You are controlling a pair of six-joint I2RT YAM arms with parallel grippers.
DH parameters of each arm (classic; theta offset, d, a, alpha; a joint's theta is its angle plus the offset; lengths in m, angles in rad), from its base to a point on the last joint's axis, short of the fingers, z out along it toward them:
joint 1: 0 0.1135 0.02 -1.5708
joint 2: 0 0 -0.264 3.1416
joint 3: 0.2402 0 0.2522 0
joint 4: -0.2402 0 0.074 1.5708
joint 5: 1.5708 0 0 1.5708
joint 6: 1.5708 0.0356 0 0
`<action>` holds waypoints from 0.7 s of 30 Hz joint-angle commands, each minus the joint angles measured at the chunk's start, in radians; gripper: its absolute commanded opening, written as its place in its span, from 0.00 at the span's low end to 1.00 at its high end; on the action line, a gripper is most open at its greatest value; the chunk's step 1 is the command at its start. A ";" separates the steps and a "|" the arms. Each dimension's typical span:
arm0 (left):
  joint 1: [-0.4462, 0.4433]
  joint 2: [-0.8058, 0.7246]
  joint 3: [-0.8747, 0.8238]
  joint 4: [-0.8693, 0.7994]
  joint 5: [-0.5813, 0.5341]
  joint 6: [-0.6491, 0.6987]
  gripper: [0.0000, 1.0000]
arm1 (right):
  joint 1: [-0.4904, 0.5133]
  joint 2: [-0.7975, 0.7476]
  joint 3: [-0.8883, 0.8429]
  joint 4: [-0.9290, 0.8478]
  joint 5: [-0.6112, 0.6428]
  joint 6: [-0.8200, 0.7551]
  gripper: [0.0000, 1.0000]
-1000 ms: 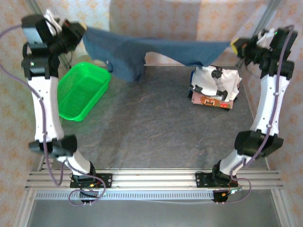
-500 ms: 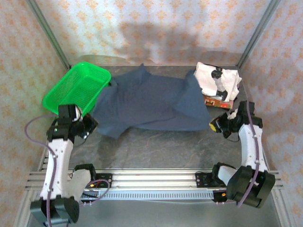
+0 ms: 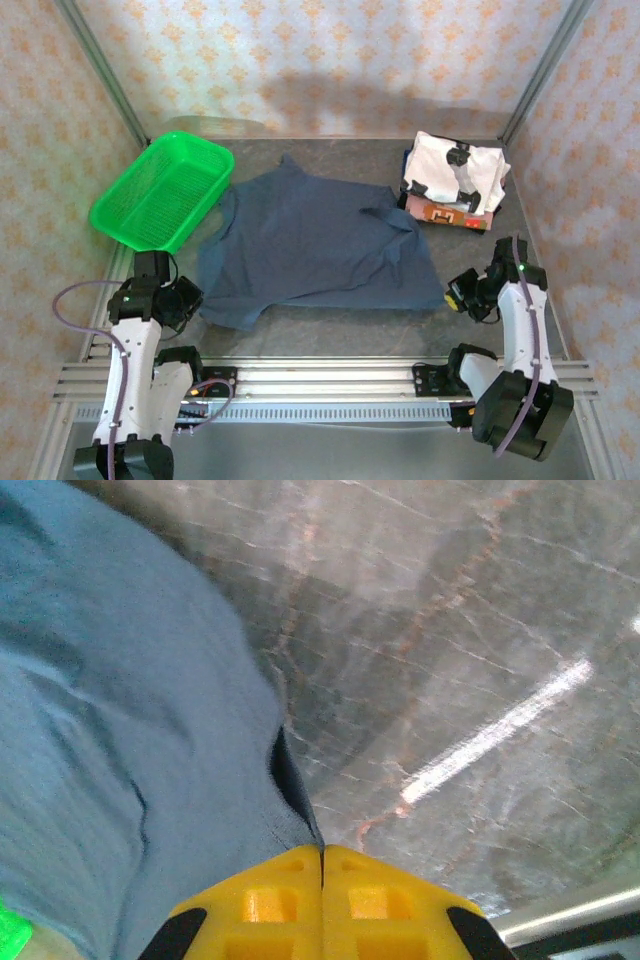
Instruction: Fold and stack the t-shirts
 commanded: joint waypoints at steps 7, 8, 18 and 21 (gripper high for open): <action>0.008 -0.021 -0.008 -0.058 -0.166 -0.078 0.00 | -0.005 -0.039 -0.019 -0.032 0.124 0.062 0.00; 0.008 -0.022 -0.008 -0.060 -0.174 -0.085 0.00 | -0.005 -0.039 -0.019 -0.036 0.132 0.065 0.00; -0.005 0.042 -0.015 -0.038 -0.143 -0.075 0.00 | -0.002 -0.027 -0.046 0.001 0.141 0.098 0.00; -0.042 0.047 -0.027 -0.017 -0.151 -0.098 0.00 | 0.005 -0.024 -0.054 0.012 0.137 0.105 0.00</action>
